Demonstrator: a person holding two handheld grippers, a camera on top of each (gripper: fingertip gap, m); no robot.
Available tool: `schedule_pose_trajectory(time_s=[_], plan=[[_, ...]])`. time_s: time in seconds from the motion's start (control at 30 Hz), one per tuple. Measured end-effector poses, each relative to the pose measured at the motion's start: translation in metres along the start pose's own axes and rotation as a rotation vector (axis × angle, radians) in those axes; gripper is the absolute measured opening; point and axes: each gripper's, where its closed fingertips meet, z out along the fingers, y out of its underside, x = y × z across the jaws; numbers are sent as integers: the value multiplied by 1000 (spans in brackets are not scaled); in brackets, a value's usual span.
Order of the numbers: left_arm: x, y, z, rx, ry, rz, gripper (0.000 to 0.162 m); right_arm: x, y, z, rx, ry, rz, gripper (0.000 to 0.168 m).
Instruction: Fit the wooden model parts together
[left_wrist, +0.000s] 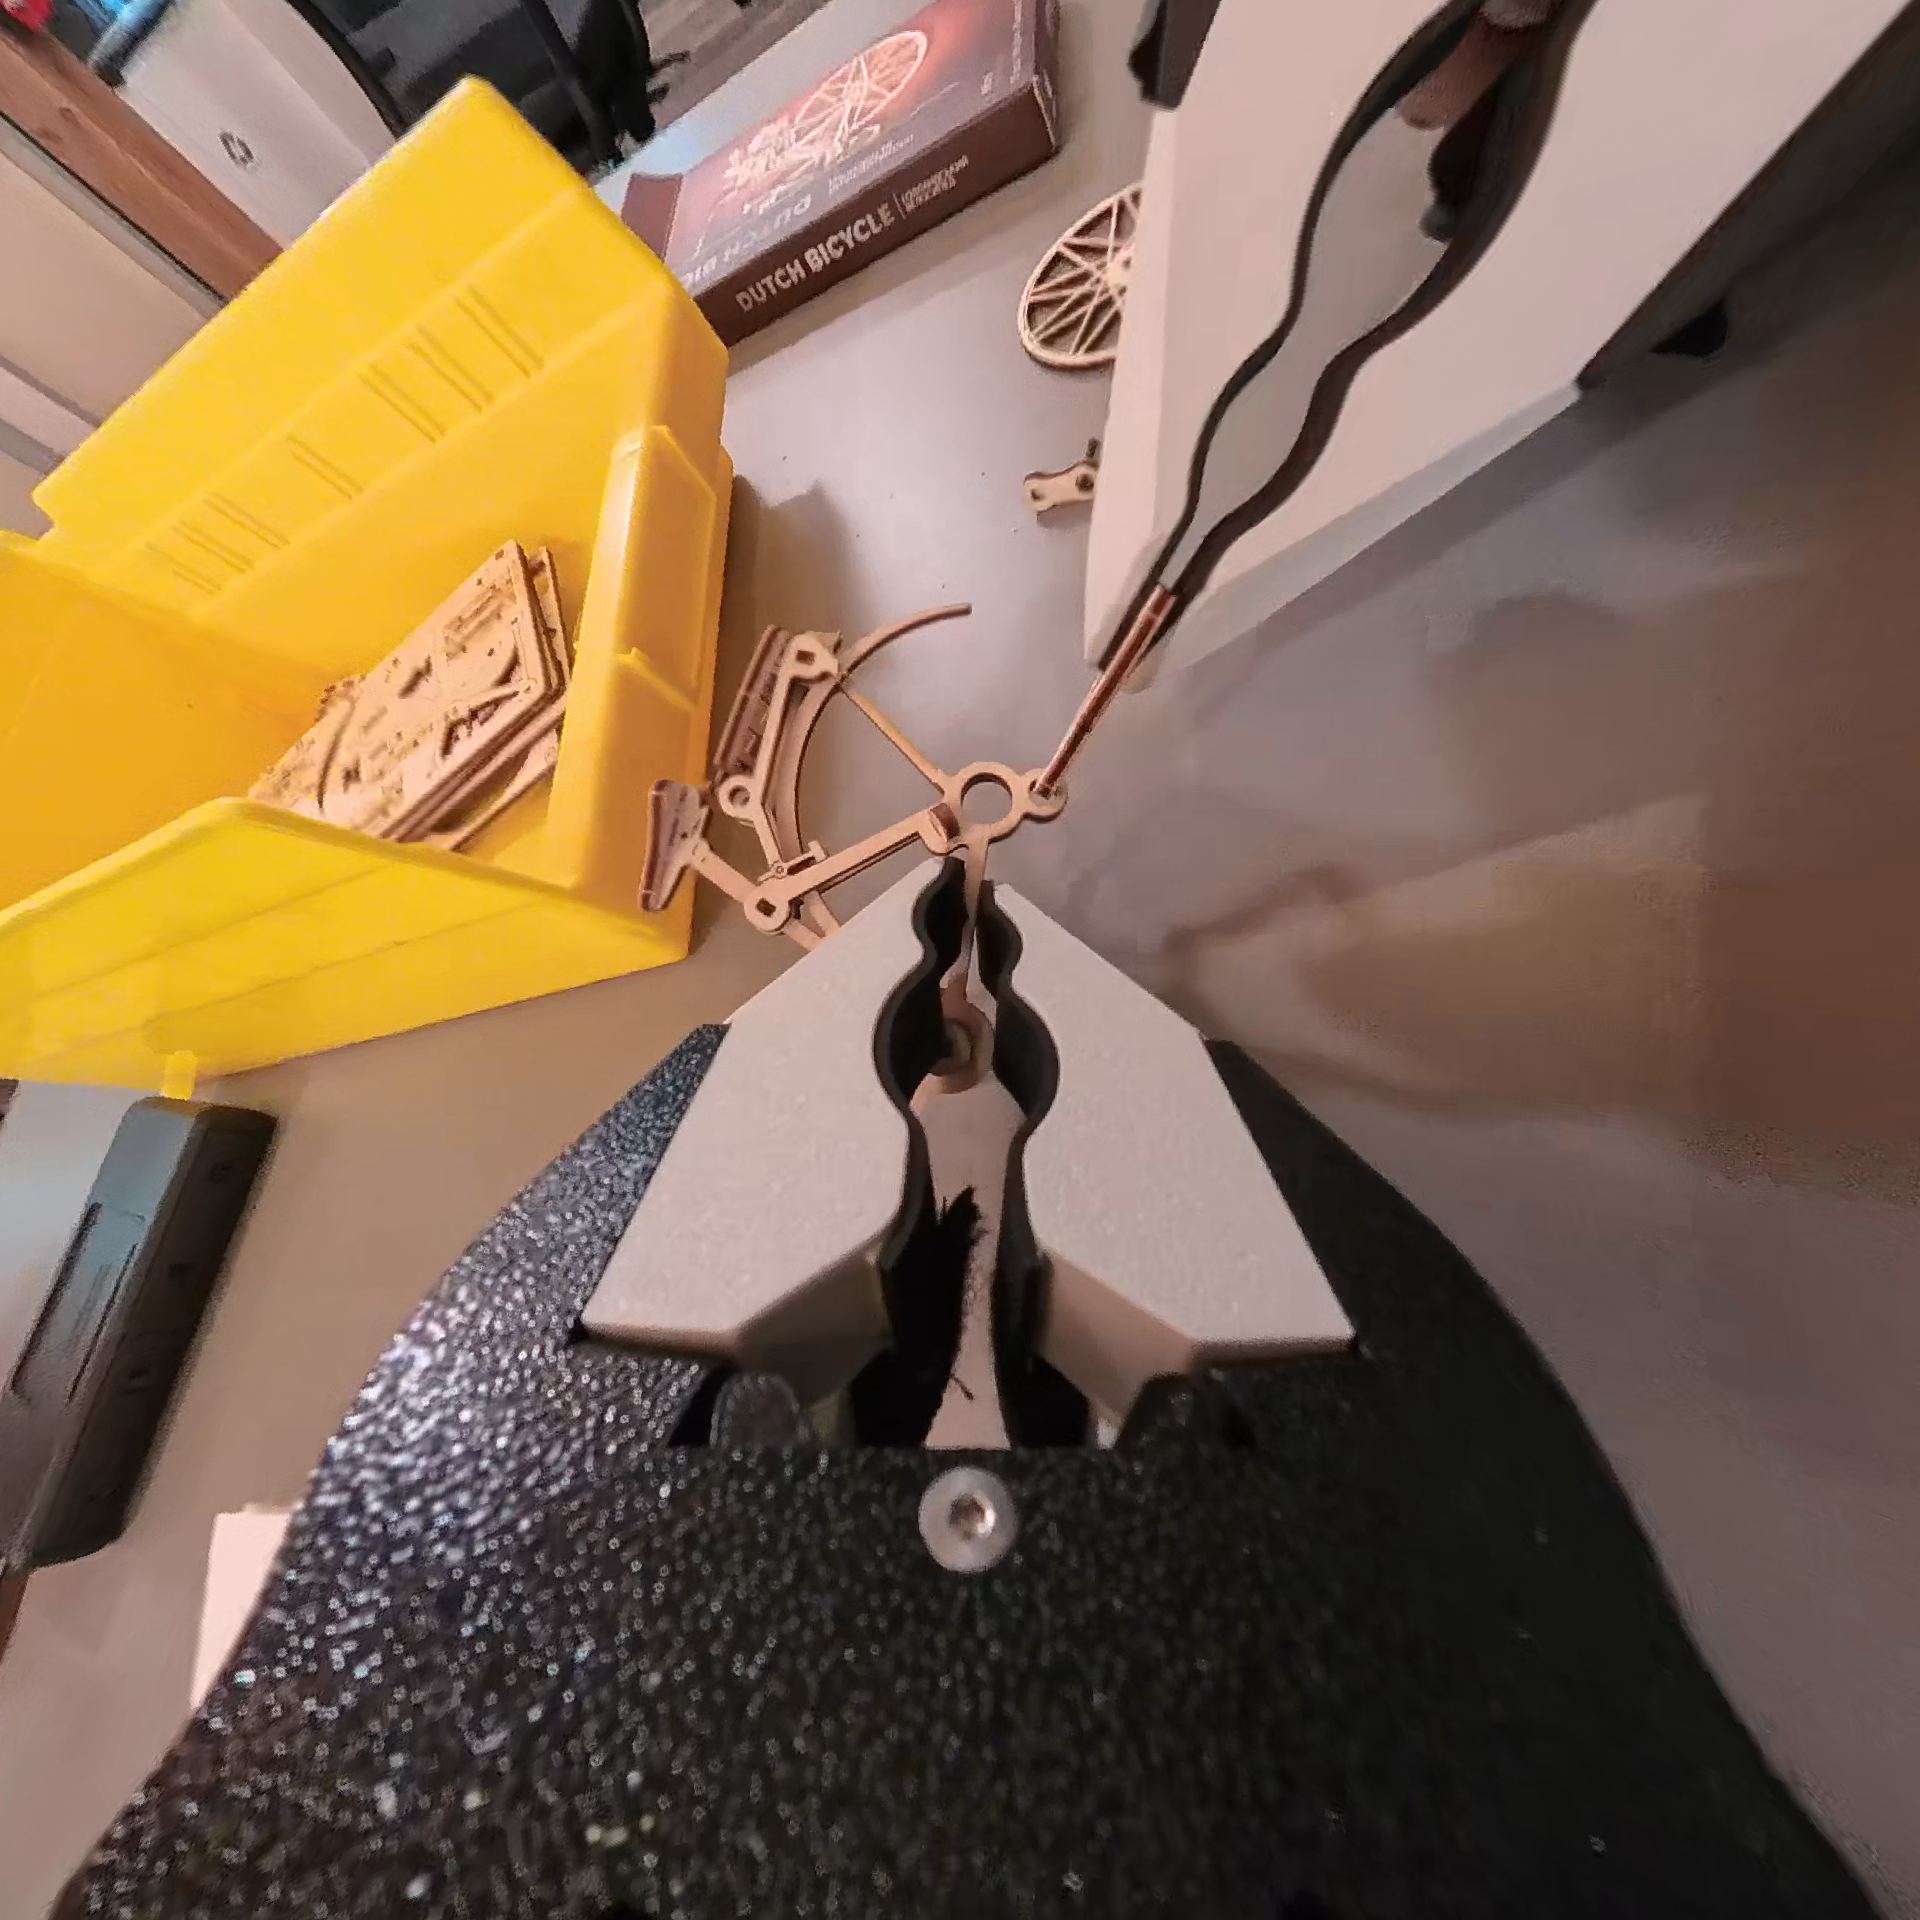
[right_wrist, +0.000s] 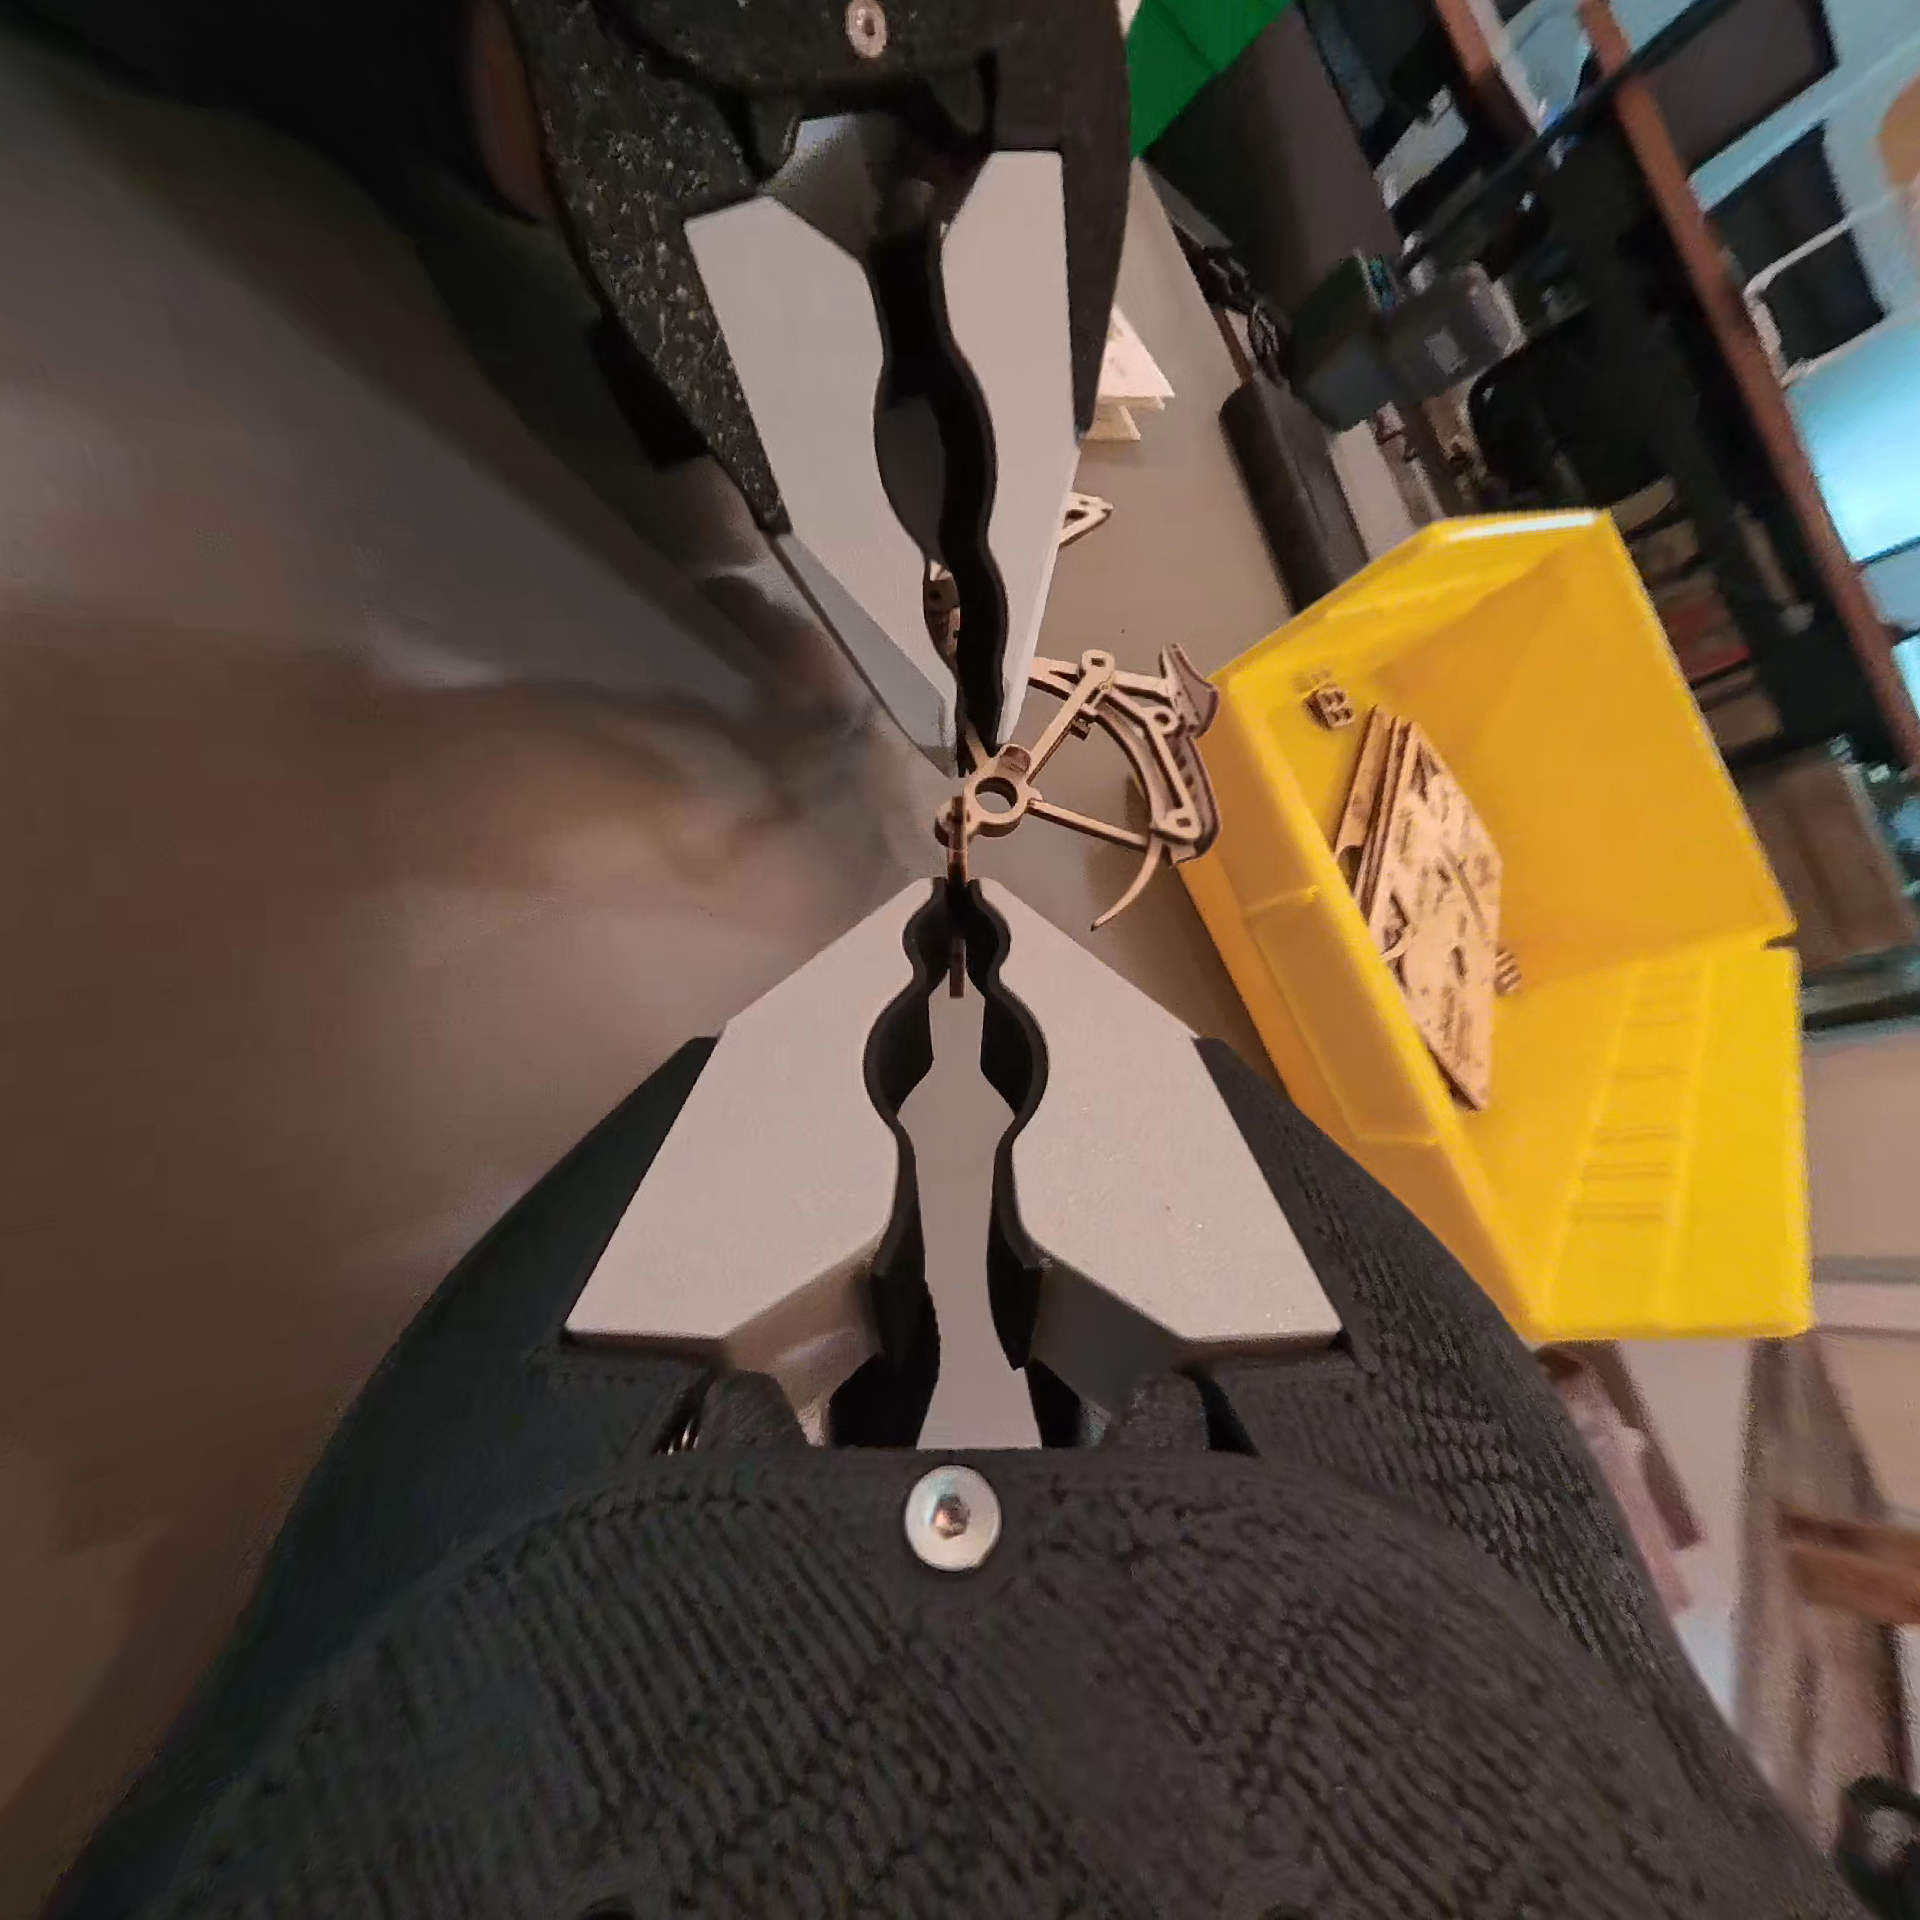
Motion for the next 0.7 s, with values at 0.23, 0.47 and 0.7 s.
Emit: schedule_pose_trajectory(time_s=[0.23, 0.47, 0.7], plan=[[5, -3, -8, 70, -25, 162, 0, -6, -2, -2, 3, 68, -231, 0], [10, -3, -5, 88, -4, 173, 0, -9, 3, -1, 32, 28, -191, 0], [11, -13, -12, 152, -2, 167, 0, -8, 4, -3, 47, 20, -154, 1]])
